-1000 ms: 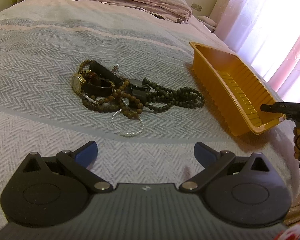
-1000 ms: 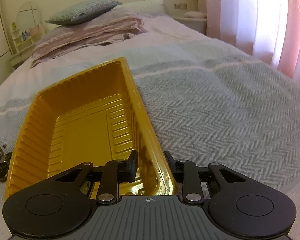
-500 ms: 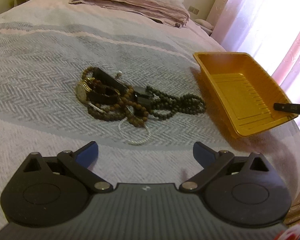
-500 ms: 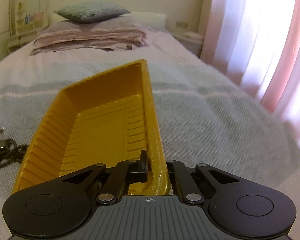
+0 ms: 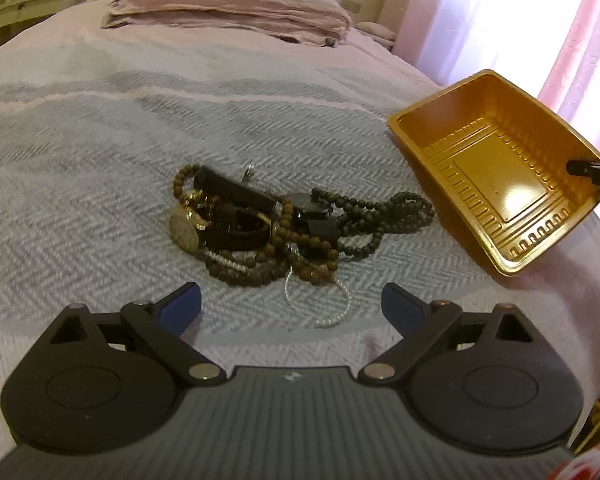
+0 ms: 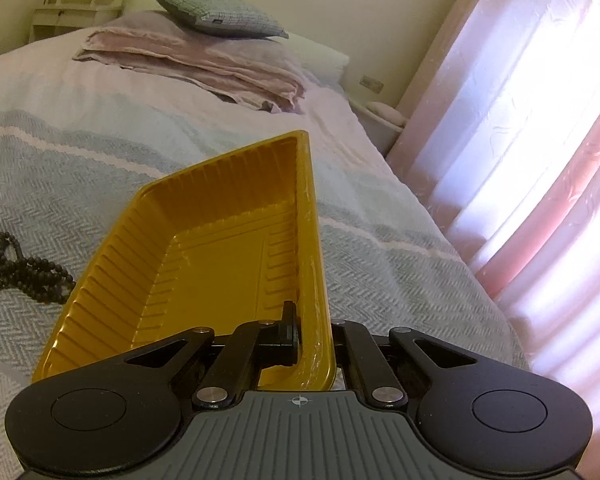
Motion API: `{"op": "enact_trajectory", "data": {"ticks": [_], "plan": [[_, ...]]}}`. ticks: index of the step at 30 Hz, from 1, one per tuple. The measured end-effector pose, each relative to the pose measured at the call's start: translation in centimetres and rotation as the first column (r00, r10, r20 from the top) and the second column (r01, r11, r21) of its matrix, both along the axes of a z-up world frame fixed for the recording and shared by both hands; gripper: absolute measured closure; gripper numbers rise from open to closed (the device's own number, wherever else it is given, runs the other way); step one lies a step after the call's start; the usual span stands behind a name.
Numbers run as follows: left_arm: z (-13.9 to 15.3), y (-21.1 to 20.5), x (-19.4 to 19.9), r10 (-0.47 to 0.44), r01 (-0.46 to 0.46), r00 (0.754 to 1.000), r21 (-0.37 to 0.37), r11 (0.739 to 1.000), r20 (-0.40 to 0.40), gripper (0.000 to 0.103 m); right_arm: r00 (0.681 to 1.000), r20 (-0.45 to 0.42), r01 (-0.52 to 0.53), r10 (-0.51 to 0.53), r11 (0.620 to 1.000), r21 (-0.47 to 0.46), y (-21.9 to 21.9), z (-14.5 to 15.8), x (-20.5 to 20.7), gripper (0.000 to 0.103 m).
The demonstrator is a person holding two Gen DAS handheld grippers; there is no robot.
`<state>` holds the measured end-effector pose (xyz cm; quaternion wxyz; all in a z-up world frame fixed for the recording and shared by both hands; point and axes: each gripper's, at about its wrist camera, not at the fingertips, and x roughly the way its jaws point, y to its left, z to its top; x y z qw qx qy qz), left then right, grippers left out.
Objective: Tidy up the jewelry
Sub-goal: 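Hold the tray up with the right gripper while the left gripper reaches into the jewelry pile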
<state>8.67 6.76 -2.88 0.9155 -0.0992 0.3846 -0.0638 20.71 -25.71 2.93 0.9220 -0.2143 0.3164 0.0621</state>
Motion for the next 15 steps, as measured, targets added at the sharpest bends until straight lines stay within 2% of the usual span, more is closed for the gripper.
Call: {"op": "enact_trajectory", "data": {"ticks": [4, 6, 8, 9, 12, 15], "plan": [[0.3, -0.8, 0.0, -0.127, 0.124, 0.991, 0.056, 0.991, 0.051, 0.024, 1.0, 0.003, -0.004, 0.004, 1.0, -0.013, 0.3, 0.0, 0.3, 0.099], [0.2, -1.9, 0.0, -0.216, 0.209, 0.975, 0.11, 0.972, 0.055, 0.044, 1.0, 0.003, -0.005, 0.006, 1.0, -0.017, 0.3, 0.1, 0.2, 0.099], [0.0, -2.9, 0.3, -0.281, 0.27, 0.959, 0.161, 0.949, 0.047, 0.054, 1.0, 0.003, -0.006, 0.006, 1.0, -0.02, 0.3, 0.1, 0.2, 0.099], [-0.2, -3.4, 0.5, -0.314, 0.303, 0.948, 0.183, 0.935, 0.038, 0.064, 1.0, 0.005, -0.007, 0.007, 1.0, -0.02, 0.2, 0.1, 0.0, 0.099], [-1.0, -4.7, 1.2, -0.381, 0.372, 0.924, 0.236, 0.898, -0.005, 0.074, 1.0, 0.002, -0.002, 0.002, 1.0, -0.011, 0.2, 0.0, 0.1, 0.099], [-1.8, -5.5, 2.1, -0.412, 0.412, 0.91, 0.257, 0.874, -0.056, 0.08, 1.0, 0.0, -0.001, 0.001, 1.0, -0.009, 0.1, -0.1, 0.2, 0.099]]}}
